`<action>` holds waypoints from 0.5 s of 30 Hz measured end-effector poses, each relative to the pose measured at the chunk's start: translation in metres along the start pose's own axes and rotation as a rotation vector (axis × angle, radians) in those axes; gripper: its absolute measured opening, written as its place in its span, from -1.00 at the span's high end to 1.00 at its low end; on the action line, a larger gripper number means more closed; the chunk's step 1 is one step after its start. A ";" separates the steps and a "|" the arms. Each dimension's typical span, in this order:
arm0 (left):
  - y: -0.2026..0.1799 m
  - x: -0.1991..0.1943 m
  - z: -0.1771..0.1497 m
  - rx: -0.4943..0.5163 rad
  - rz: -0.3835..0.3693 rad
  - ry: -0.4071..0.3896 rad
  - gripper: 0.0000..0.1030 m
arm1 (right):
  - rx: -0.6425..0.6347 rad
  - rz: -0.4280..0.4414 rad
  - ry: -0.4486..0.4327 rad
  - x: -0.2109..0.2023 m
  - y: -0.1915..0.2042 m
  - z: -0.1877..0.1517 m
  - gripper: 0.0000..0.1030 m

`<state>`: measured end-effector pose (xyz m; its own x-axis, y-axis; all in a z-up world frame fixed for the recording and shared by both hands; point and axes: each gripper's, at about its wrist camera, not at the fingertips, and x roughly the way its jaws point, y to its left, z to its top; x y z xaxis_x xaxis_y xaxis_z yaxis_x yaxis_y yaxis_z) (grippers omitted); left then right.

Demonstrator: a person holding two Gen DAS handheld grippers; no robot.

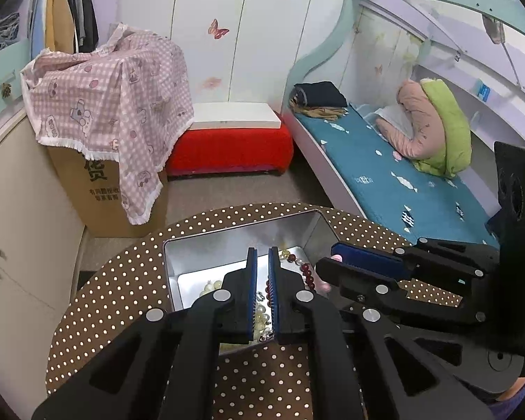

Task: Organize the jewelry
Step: 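Open both grippers over the box and withdraw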

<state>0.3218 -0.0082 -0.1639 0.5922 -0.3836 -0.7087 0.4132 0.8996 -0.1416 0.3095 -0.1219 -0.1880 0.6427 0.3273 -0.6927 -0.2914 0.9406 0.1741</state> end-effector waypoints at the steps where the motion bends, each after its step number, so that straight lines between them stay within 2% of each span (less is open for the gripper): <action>1: 0.000 0.000 0.000 -0.001 0.002 -0.001 0.88 | 0.001 0.001 0.000 0.001 0.000 0.000 0.70; 4: 0.001 -0.002 -0.001 -0.005 0.006 -0.001 0.86 | 0.003 0.004 0.000 0.001 0.001 0.001 0.70; 7: 0.003 -0.006 -0.001 -0.011 0.021 -0.014 0.50 | 0.004 0.006 -0.003 0.001 0.001 0.002 0.69; 9: 0.006 -0.010 0.000 -0.025 0.031 -0.027 0.39 | 0.009 0.011 -0.009 0.000 0.002 0.002 0.68; 11: 0.008 -0.014 0.001 -0.040 0.041 -0.039 0.13 | 0.017 0.014 -0.011 -0.002 0.001 0.002 0.67; 15: 0.008 -0.022 0.002 -0.039 0.056 -0.059 0.05 | 0.030 0.008 -0.020 -0.007 0.002 0.002 0.66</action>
<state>0.3131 0.0071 -0.1478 0.6538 -0.3428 -0.6746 0.3517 0.9270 -0.1302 0.3059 -0.1219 -0.1818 0.6548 0.3359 -0.6770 -0.2754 0.9403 0.2002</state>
